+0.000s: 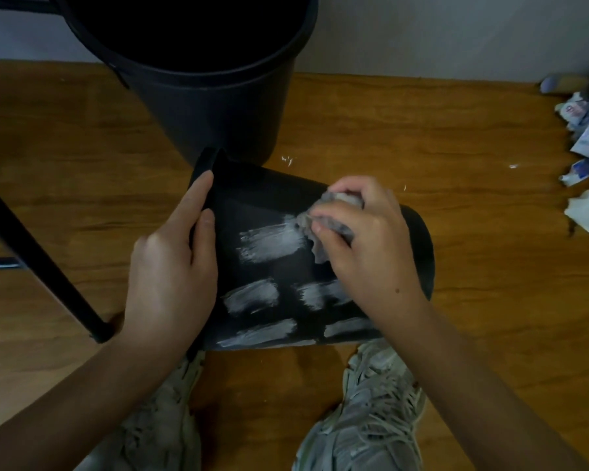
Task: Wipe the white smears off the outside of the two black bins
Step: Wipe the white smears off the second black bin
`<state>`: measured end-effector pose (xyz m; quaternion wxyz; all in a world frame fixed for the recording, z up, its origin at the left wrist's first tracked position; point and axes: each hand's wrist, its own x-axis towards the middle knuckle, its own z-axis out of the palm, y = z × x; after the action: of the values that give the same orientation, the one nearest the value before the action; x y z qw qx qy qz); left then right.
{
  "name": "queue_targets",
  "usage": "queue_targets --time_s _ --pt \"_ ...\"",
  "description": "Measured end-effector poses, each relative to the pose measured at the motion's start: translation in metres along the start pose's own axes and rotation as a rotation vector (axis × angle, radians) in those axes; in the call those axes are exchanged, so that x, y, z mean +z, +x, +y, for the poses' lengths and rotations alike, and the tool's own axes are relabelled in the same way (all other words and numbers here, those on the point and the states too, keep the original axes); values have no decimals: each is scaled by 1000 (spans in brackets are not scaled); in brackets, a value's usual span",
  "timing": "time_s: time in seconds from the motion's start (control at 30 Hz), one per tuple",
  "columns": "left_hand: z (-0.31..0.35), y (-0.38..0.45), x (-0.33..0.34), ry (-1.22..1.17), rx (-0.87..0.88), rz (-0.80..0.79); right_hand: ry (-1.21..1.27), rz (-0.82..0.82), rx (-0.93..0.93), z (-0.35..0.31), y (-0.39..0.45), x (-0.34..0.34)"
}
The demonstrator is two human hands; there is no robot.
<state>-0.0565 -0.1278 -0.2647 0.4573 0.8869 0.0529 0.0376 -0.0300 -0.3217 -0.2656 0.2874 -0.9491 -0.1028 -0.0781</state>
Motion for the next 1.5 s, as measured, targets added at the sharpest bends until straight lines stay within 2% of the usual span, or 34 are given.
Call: queue_targets --time_s 0.17,0.37,0.57,0.73,0.97,1.07,1.17,1.5 --pt "1 3 2 -28 -16 2 2 -44 -21 -11 24 13" --pt "-2 -3 1 -46 -27 1 -4 1 -64 -4 -7 -1" --pt "2 4 1 -13 -5 22 -30 -118 -96 -21 32 14" --pt "0 3 -1 -8 -28 12 -27 -83 -78 -13 10 4" --pt "8 6 -1 11 -7 14 -62 -148 -131 -32 33 14" --pt "6 8 0 -9 -11 6 -34 -172 -66 -20 28 4" --pt "4 8 1 -35 -33 6 -24 -161 0 -8 17 -9" --pt "3 5 7 -120 -34 -28 26 -96 -80 -33 36 19"
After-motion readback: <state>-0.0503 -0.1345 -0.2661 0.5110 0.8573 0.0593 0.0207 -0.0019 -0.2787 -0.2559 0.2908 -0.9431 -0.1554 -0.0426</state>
